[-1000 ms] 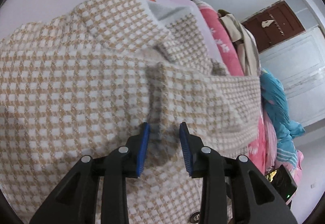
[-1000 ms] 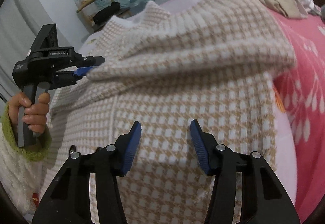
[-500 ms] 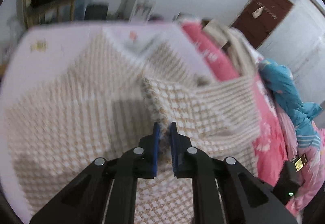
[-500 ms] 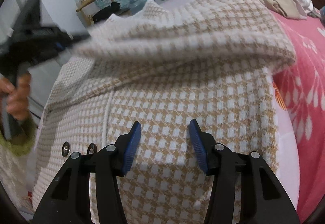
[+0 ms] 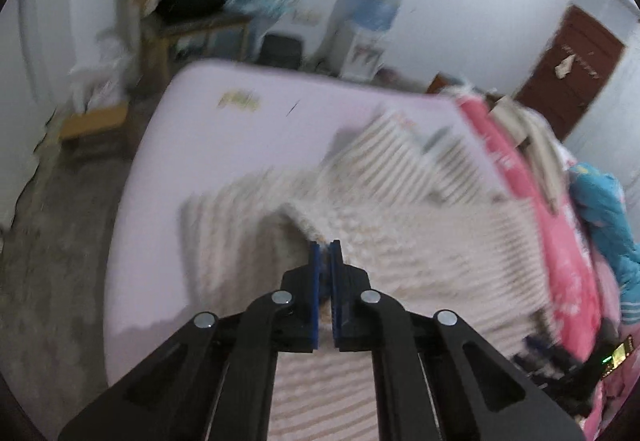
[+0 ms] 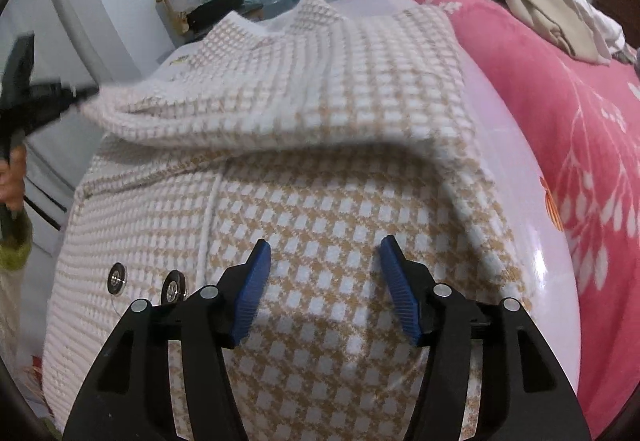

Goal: Fold large clothes

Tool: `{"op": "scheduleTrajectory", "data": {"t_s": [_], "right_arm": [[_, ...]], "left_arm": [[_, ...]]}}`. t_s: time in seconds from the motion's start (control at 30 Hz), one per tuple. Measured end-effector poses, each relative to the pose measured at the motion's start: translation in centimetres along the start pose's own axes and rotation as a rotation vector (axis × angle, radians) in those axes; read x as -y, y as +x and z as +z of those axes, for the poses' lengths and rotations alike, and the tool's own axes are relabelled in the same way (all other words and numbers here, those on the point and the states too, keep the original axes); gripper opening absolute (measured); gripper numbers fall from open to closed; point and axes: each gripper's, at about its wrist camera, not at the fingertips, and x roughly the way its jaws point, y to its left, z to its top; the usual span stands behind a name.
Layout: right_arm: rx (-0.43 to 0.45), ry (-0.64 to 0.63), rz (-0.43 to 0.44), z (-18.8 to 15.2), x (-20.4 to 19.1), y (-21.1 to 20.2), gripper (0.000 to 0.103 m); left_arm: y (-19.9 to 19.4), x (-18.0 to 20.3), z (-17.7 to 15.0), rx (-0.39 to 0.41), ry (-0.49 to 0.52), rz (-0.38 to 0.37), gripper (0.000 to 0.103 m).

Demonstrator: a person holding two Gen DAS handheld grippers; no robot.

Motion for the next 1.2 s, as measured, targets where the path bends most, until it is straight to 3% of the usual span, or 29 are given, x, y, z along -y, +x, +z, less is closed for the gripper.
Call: {"op": "scheduleTrajectory", "data": {"t_s": [0.1, 0.2, 0.3, 0.4, 0.47, 0.7, 0.77, 0.83, 0.87, 1.03, 1.17, 1.2], "right_arm": [[-0.010, -0.009, -0.009, 0.2, -0.6, 0.0, 0.057], [-0.018, -0.010, -0.013, 0.2, -0.7, 0.1, 0.057], [-0.023, -0.015, -0.020, 0.5, -0.5, 0.0, 0.057], [-0.024, -0.030, -0.036, 0.6, -1.0, 0.4, 0.058], [-0.028, -0.037, -0.042, 0.5, -1.0, 0.2, 0.059], [-0.043, -0.043, -0.045, 0.8, -0.9, 0.2, 0.059], [-0.048, -0.031, -0.030, 1.1, -0.9, -0.1, 0.059], [-0.036, -0.015, -0.004, 1.5, -0.7, -1.1, 0.060], [-0.025, -0.010, 0.005, 1.9, -0.5, -1.8, 0.062], [0.050, 0.013, 0.004, 4.4, 1.4, -4.9, 0.067], [0.087, 0.083, -0.051, 6.7, 5.0, -6.1, 0.068], [0.090, 0.098, -0.051, 7.1, 5.7, -6.2, 0.068]], "left_arm": [[0.8, -1.5, -1.8, -0.024, -0.027, -0.009, 0.004], [-0.8, -1.5, -2.0, 0.034, -0.005, -0.019, 0.004], [-2.4, -0.1, -2.2, 0.107, 0.059, 0.022, 0.004], [-0.4, -0.6, -3.3, 0.041, 0.064, 0.086, 0.004], [0.5, -1.6, -4.3, -0.005, 0.048, 0.089, 0.004], [-0.2, -2.3, -3.8, -0.028, 0.011, 0.013, 0.010], [-0.9, -2.8, -3.2, -0.014, -0.015, -0.027, 0.022], [-0.9, -3.1, -2.6, -0.015, -0.047, -0.067, 0.041], [-0.5, -3.3, -2.3, -0.029, -0.065, -0.082, 0.043], [3.3, -4.8, -0.4, -0.106, -0.152, -0.076, 0.043], [4.5, -5.2, 0.2, -0.099, -0.178, -0.110, 0.041], [4.6, -5.0, 0.3, -0.100, -0.174, -0.106, 0.036]]}}
